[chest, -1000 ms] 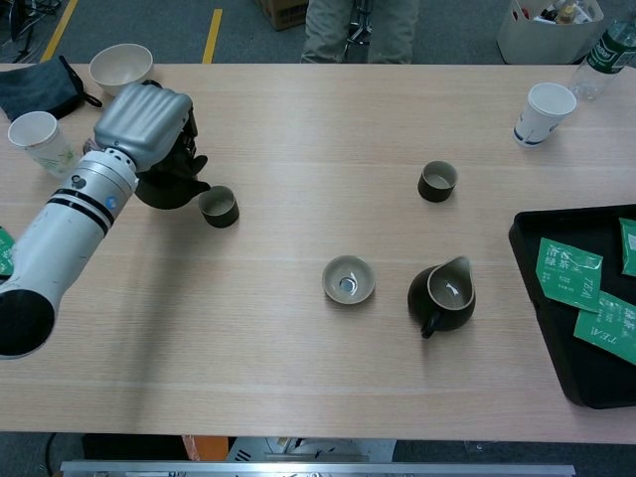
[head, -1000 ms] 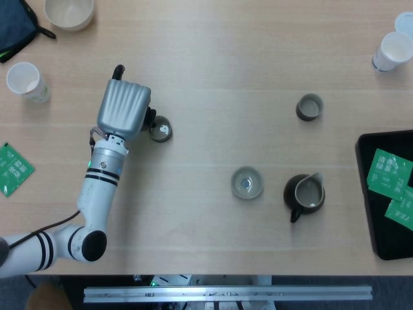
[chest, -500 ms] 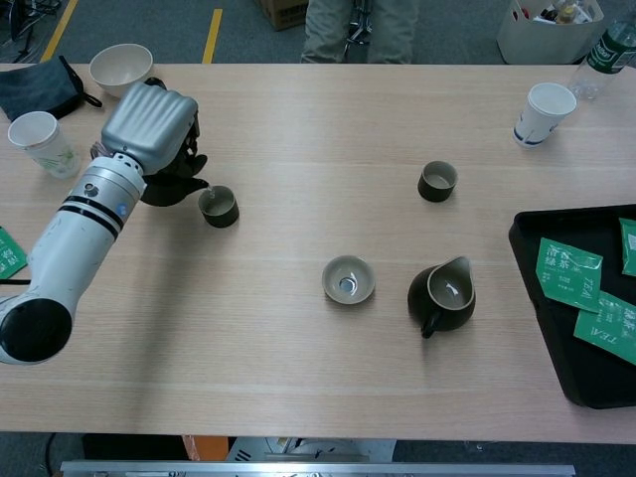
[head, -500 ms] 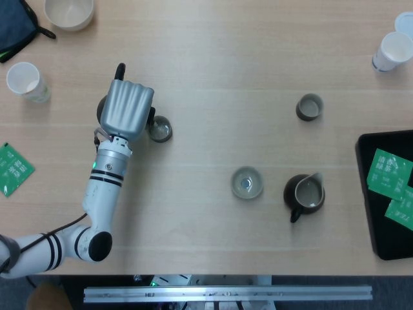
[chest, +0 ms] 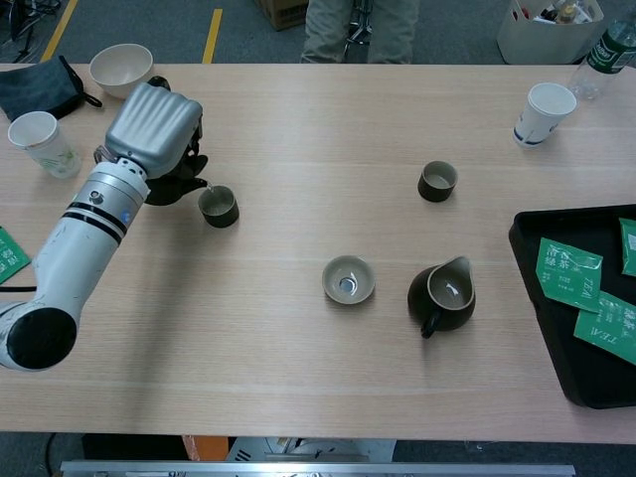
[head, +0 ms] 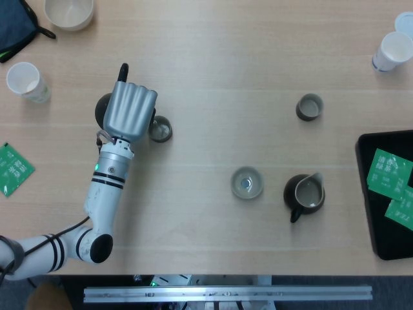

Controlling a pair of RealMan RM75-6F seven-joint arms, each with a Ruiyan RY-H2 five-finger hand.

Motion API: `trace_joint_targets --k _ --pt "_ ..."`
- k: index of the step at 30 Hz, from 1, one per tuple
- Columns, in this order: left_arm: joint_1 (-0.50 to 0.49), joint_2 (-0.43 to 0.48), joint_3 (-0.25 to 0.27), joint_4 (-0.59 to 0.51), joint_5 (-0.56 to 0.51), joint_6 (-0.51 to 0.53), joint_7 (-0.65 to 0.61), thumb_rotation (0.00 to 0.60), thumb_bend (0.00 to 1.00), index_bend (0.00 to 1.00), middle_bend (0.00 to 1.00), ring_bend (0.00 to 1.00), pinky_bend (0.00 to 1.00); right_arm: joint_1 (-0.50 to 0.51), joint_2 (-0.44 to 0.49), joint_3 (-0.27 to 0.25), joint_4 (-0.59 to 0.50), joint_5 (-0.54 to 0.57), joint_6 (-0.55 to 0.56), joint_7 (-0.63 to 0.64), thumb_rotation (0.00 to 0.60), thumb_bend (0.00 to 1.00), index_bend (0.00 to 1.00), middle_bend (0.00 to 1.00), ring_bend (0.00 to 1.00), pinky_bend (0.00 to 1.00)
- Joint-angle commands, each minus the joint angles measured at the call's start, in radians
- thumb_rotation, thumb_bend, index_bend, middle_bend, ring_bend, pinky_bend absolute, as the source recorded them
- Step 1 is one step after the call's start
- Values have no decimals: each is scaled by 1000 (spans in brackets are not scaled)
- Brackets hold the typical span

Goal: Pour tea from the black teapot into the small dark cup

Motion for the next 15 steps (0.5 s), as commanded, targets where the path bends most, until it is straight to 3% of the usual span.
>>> trace_joint_targets --k 1,15 --pt "2 -3 1 7 10 2 6 542 316 979 1000 979 232 0 0 1 0 1 0 0 600 146 334 325 221 238" --pt "13 -4 -3 25 45 0 21 549 316 979 1000 979 232 2 -2 2 2 -1 -2 1 600 146 334 325 221 238"
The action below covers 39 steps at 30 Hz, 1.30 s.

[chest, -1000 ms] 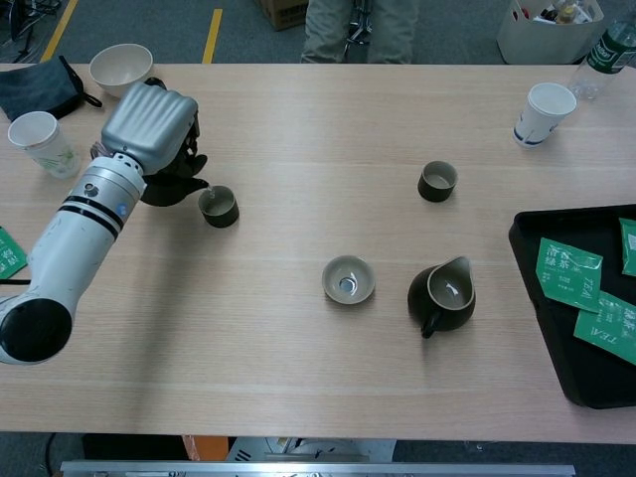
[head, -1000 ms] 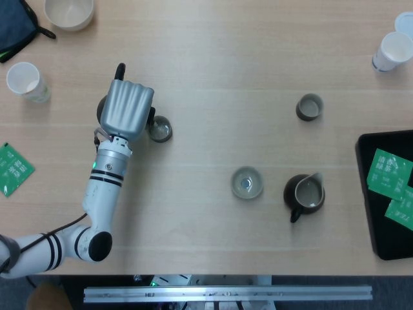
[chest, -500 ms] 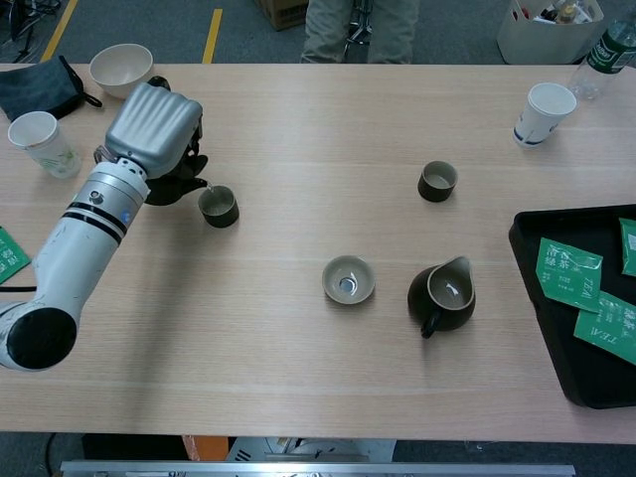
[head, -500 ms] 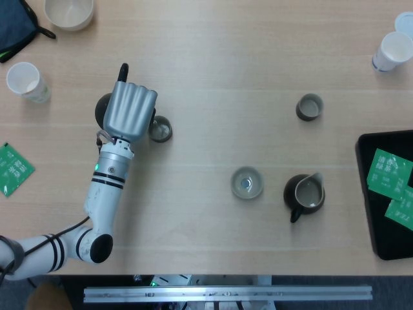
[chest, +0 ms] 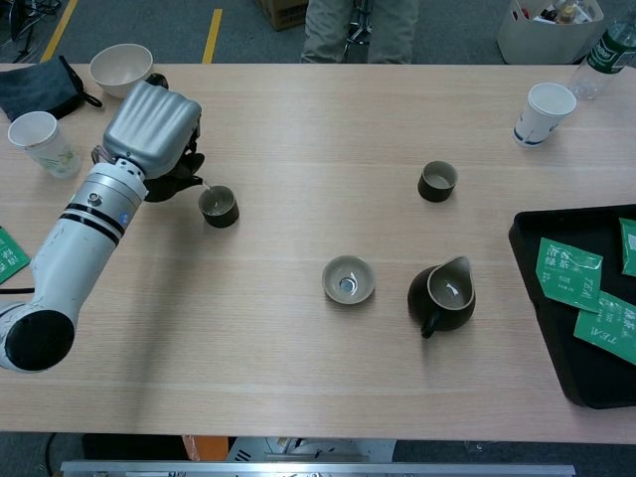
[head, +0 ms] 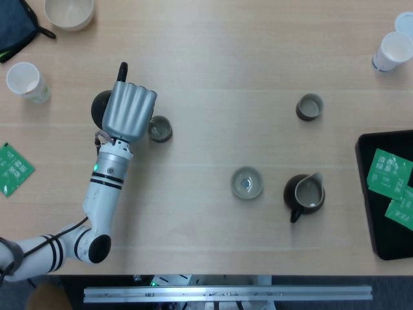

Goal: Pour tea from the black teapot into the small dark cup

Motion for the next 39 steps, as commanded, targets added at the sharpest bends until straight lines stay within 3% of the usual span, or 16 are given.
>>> trace_joint_targets --k 1,28,39 --pt "2 -1 -1 3 5 0 2 549 316 979 1000 979 232 0 1 0 -1 -1 1 0 600 146 334 325 221 238" --pt "25 16 -26 0 9 -52 -89 573 315 966 1000 971 231 0 5 2 -22 1 -1 -24 600 146 335 325 221 238" --pt "38 37 -46 -16 -7 -86 -203 521 315 944 1000 929 231 5 12 4 -54 0 -7 -57 600 146 334 325 221 238"
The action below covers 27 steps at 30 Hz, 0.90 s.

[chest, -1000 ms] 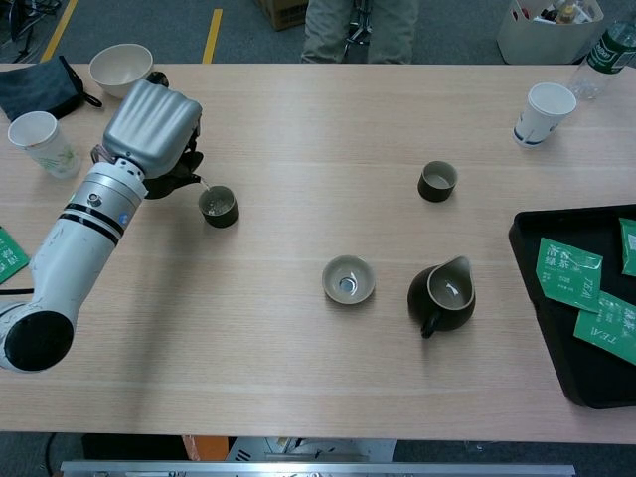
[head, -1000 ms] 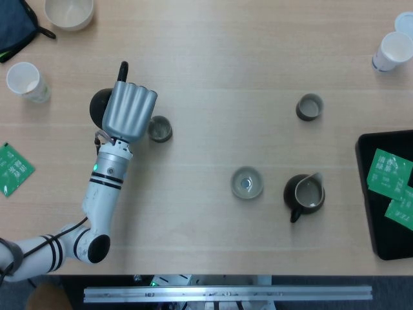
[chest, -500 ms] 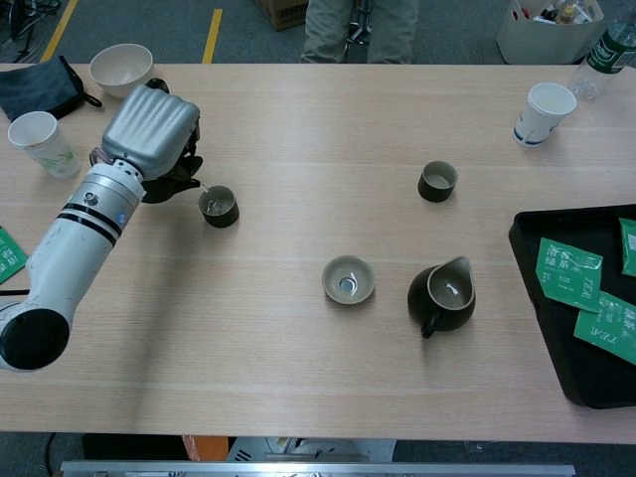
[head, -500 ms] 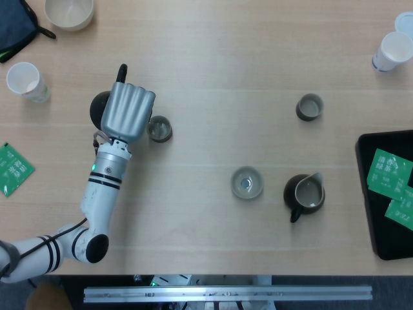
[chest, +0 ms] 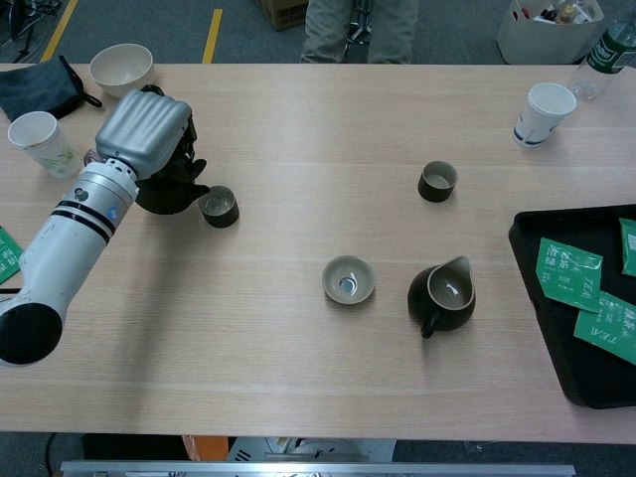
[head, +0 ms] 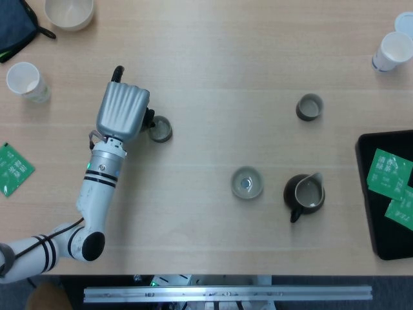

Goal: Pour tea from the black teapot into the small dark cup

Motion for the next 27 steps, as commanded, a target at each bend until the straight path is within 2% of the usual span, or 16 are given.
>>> trace_joint_targets --k 1,12,20,27 --pt "4 6 -8 2 0 -2 -25 519 316 944 1000 928 232 1 2 0 -6 0 -1 -7 600 146 334 325 221 238" --pt "25 37 -32 -1 -28 -18 -113 516 316 931 1000 909 232 9 3 0 -26 -5 -11 -30 600 146 334 325 221 238" --pt "61 86 -49 -8 -57 -38 -241 518 315 918 1000 889 232 13 5 -1 -39 -11 -12 -43 600 146 334 325 221 238" --pt "92 105 -37 2 -39 -31 -336 516 315 881 1000 845 231 16 5 -2 -45 -17 -13 -48 600 145 335 325 221 239"
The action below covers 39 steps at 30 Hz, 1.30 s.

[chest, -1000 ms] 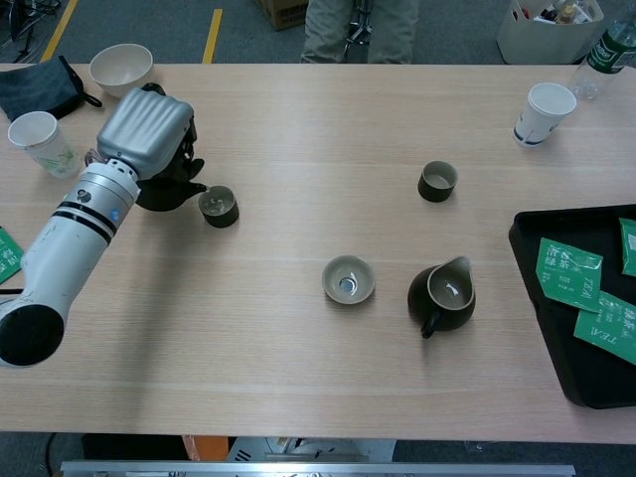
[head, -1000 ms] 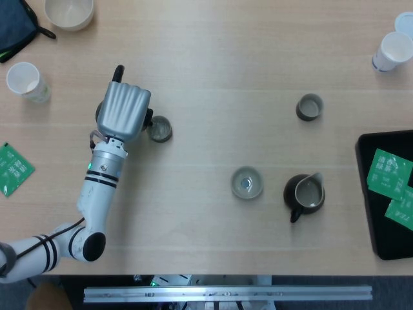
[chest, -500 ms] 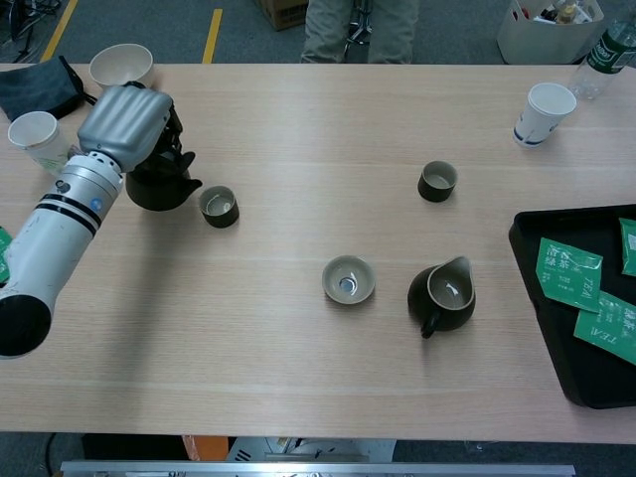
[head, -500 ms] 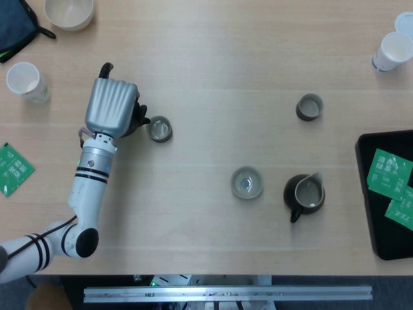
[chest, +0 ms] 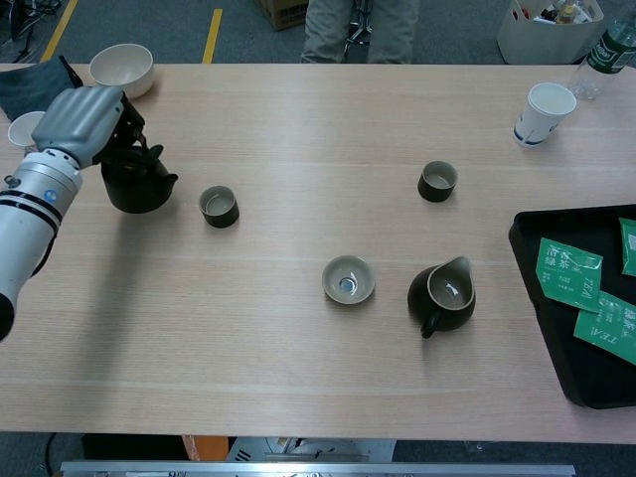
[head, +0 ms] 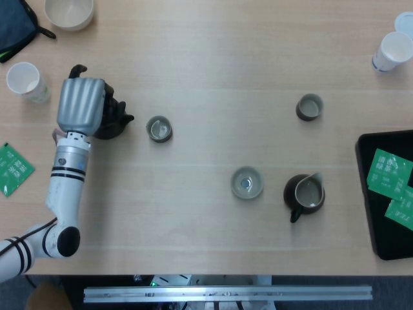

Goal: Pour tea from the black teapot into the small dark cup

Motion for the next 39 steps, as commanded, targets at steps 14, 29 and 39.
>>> trace_joint_targets --k 14,29,39 --pt "43 8 25 33 2 -27 -102 510 315 821 955 778 232 0 2 -2 -9 -3 3 -9 600 146 334 325 221 238" --pt "48 33 38 6 -26 -86 -91 418 314 708 839 678 232 -3 3 -3 -7 0 7 -7 600 146 334 325 221 238" --pt "44 71 43 -46 -34 -103 -62 301 313 529 589 399 232 -4 4 -2 -6 0 10 -5 600 146 334 325 221 238"
